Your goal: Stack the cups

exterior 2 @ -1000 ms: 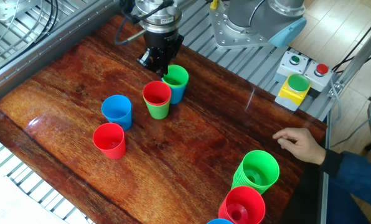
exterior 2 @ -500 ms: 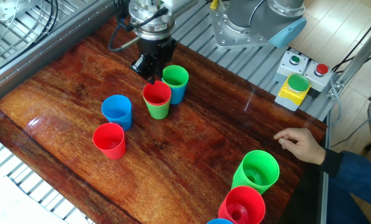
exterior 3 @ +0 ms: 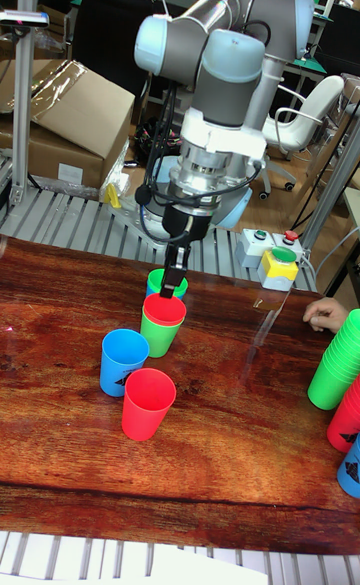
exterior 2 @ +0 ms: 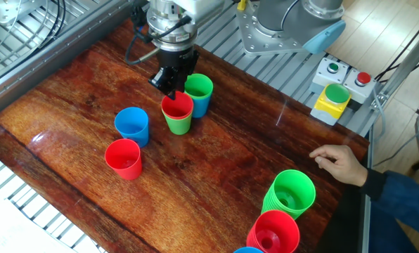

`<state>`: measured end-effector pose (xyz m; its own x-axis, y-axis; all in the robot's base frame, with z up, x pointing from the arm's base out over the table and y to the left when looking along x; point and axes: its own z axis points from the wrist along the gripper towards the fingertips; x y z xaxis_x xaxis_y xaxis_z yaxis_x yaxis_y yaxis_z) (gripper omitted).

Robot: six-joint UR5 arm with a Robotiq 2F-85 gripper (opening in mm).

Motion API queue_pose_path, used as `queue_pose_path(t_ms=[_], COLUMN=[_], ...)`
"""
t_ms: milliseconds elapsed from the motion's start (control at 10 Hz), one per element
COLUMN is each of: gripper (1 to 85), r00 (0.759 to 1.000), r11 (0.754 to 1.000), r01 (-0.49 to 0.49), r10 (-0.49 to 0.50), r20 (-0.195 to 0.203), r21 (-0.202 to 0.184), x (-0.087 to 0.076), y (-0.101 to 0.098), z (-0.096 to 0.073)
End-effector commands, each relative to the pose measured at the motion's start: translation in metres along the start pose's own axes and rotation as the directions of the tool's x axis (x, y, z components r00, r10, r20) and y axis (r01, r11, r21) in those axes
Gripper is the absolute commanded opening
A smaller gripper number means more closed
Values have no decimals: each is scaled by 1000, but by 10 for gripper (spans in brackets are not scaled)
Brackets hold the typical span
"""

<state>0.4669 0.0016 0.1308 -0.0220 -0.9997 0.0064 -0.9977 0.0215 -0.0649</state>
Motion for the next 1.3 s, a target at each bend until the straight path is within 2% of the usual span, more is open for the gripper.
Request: queue_pose_path(t_ms=[0, 200, 400, 500, 700, 800, 900, 1000, 1200], gripper=[320, 293, 303, 297, 287, 293, 373, 400, 427], r00=[1000, 1000, 1000, 1000, 1000, 1000, 999, 998, 998], r11=[1000, 1000, 1000, 999, 999, 999, 999, 997, 997], r01=[2, 17, 7, 21, 15, -4, -29, -54, -54], r10=[-2, -17, -7, -21, -14, 5, 29, 56, 55], r20=[12, -2, 0, -12, -23, -27, 22, 30, 14], r21=[3, 22, 12, 32, 48, 35, -19, -48, -62], x=[-2, 6, 9, 17, 29, 28, 11, 4, -1], y=[1, -8, -13, -24, -38, -35, -16, 0, 20], z=[3, 1, -1, -3, 0, 1, -3, -9, -10])
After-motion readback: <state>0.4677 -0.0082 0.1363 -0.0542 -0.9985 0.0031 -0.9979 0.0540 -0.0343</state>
